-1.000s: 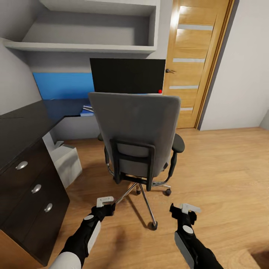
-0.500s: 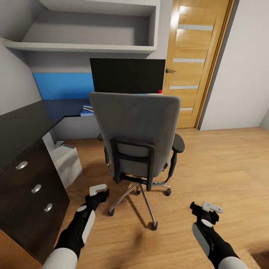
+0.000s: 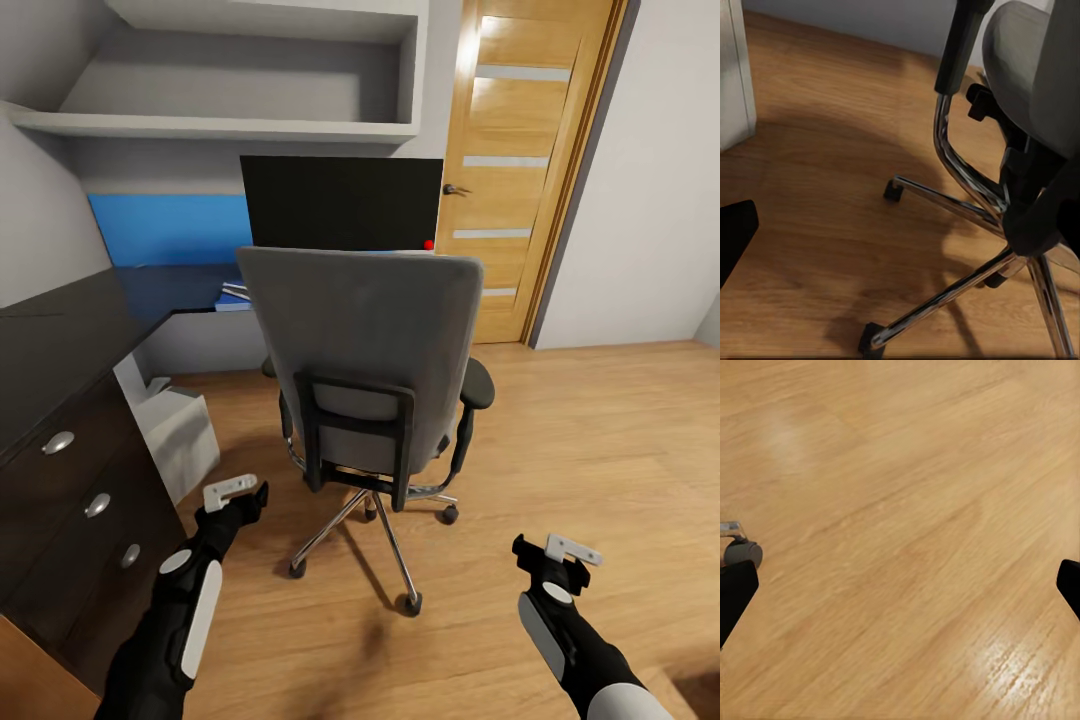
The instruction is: In the bedroom, organize the workspace by keeping the computer under the desk, ensuring the monitor is on the desk, placing the keyboard on the desk next to the monitor, placing the mouse on the desk next to the keyboard, moving the folder from the swivel chair onto the desk next to the mouse, stacking the notebook on top of the folder with the pen on top of the notebook, and positioning the swivel chair next to the desk.
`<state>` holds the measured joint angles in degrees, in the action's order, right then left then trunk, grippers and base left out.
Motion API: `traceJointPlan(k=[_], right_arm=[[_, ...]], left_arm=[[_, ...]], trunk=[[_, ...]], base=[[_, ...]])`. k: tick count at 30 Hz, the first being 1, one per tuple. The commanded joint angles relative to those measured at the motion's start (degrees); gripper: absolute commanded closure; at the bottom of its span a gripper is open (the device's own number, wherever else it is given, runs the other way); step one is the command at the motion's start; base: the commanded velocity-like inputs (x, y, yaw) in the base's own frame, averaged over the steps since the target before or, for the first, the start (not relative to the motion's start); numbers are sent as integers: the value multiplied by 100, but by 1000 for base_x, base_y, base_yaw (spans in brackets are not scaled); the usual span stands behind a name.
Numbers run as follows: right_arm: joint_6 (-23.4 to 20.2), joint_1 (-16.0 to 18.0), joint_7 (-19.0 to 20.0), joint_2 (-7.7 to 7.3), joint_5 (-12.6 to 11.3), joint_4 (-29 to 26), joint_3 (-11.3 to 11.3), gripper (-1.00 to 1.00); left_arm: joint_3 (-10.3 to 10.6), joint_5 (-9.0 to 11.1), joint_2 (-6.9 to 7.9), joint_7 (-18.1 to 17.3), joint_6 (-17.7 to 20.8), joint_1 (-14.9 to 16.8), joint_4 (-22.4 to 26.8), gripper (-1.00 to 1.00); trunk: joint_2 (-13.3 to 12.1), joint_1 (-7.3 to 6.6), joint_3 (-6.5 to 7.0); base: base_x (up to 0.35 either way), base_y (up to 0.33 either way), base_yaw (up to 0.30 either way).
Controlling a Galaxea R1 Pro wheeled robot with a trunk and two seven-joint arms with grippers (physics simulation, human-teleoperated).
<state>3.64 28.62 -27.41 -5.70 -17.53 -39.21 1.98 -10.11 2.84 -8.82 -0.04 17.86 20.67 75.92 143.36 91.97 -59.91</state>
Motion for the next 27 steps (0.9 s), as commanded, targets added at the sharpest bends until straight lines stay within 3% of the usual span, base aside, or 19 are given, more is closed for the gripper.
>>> traceJointPlan(k=[1, 10, 27], right_arm=[[37, 3, -19, -6, -59, -25, 25, -100], [37, 3, -19, -10, -50, -78, 30, -100], [45, 3, -26, -4, -48, -317, 23, -100]], left_arm=[[-9, 34, -5, -2, 85, -25, 73, -100], [-8, 62, -3, -6, 164, -67, 188, -100], [-16, 130, 3, -7, 179, -72, 203, -100]], trunk=[[2, -1, -5], [2, -1, -5], [2, -1, -5]], base=[[0, 0, 0], [64, 0, 0], [303, 0, 0]])
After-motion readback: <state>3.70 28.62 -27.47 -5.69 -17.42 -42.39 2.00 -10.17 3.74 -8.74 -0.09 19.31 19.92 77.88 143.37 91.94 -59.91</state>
